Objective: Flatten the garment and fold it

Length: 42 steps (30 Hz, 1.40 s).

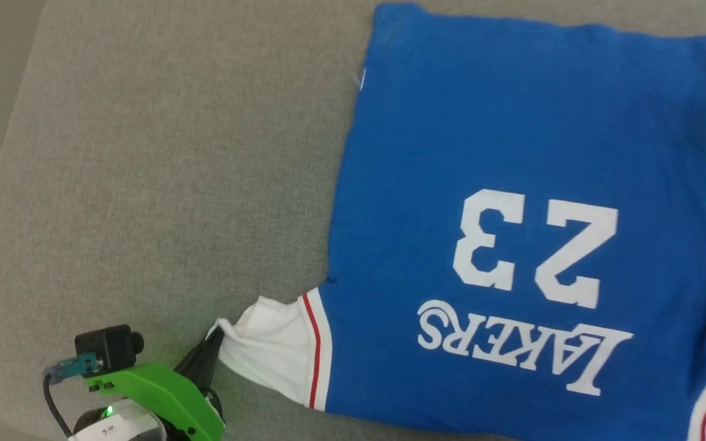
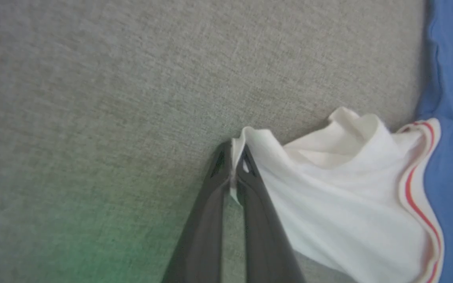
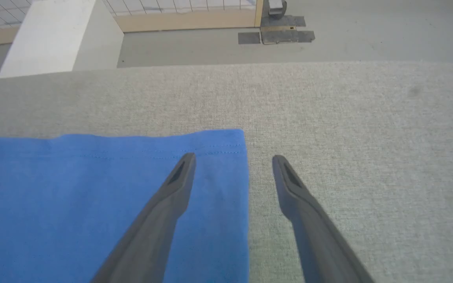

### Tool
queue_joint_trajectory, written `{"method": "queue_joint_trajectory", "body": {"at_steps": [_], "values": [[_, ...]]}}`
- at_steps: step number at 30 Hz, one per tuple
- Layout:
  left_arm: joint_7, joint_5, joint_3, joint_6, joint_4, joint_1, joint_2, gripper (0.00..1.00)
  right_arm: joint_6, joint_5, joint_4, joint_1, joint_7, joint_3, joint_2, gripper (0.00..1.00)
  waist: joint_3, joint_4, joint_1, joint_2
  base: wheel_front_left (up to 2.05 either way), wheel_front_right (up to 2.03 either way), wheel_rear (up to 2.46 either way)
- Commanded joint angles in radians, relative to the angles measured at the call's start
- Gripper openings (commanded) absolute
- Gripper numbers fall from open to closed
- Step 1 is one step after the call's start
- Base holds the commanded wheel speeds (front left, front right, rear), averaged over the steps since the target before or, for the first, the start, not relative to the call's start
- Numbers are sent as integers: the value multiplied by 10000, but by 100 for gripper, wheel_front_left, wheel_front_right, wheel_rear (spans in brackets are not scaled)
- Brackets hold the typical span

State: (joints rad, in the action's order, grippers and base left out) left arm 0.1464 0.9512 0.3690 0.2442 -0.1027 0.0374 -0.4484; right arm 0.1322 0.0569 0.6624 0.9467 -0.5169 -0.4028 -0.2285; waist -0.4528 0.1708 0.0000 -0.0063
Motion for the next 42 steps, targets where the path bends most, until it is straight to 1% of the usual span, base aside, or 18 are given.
{"method": "queue_joint_trajectory", "body": {"at_steps": [1,5,6,8,9,10,12,15,18,20,23,26,28,30,33,35,37,42], "values": [[92,-149,75,73,506,-260,147,0,-15,344,67,218,-415,-106,-110,100,-667,479,0,63,0,0,0],[25,-151,111,-1,580,-363,219,0,-15,1074,23,461,-1855,-400,-143,100,-842,598,0,63,0,0,0],[-12,-150,109,-30,626,-388,232,0,-15,1236,-122,520,-2416,-504,-81,100,-899,632,0,63,0,0,0],[-42,-154,115,-51,661,-405,241,0,-15,1315,-285,518,-2902,-580,-13,100,-942,650,0,63,0,0,0],[-57,-154,117,-61,675,-414,246,0,-15,1364,-368,481,-3185,-581,11,78,-960,655,0,63,0,0,0],[-69,-154,118,-67,685,-420,252,0,-15,1407,-448,441,-3399,-570,20,47,-971,656,0,63,0,0,0],[-80,-153,126,-67,709,-425,262,0,-15,1479,-674,321,-3738,-456,25,2,-965,650,0,63,0,0,0],[-74,-158,135,-43,757,-428,258,0,-15,1465,-1111,39,-3883,-305,15,0,-863,612,0,63,0,0,0],[-94,-163,151,-43,802,-439,276,0,-15,1326,-1612,-404,-3120,-48,-75,0,-606,577,0,63,0,0,0],[-127,-156,148,-37,851,-402,288,0,-15,1037,-1934,-842,-2134,92,-61,0,-318,513,0,63,0,0,0],[-120,-135,167,-43,937,-284,256,0,-15,636,-2331,-1802,-243,349,-120,0,222,362,0,63,0,0,0],[-100,-110,142,8,953,-113,178,0,-15,281,-2642,-2849,1549,287,-99,0,871,162,0,63,0,0,0],[-63,-80,123,58,930,57,104,0,-15,75,-2837,-3517,2436,106,3,0,1257,7,0,63,0,0,0],[-29,-34,104,93,895,236,41,0,-15,-65,-2997,-4226,2973,-178,143,0,1681,-161,0,63,0,0,0],[39,26,92,160,822,519,-55,0,-15,-267,-3331,-5302,3241,-686,430,0,2257,-392,0,63,0,0,0],[87,64,70,242,731,726,-125,0,-15,-338,-3638,-6088,3103,-1004,653,0,2569,-550,0,63,0,0,0],[122,84,44,320,625,903,-203,0,-15,-415,-3982,-6825,2755,-1286,914,0,2795,-694,0,63,0,0,0],[198,119,-30,520,324,1255,-370,0,-15,-486,-4965,-8549,1230,-1905,1468,0,3091,-1082,0,63,0,0,0]]}}
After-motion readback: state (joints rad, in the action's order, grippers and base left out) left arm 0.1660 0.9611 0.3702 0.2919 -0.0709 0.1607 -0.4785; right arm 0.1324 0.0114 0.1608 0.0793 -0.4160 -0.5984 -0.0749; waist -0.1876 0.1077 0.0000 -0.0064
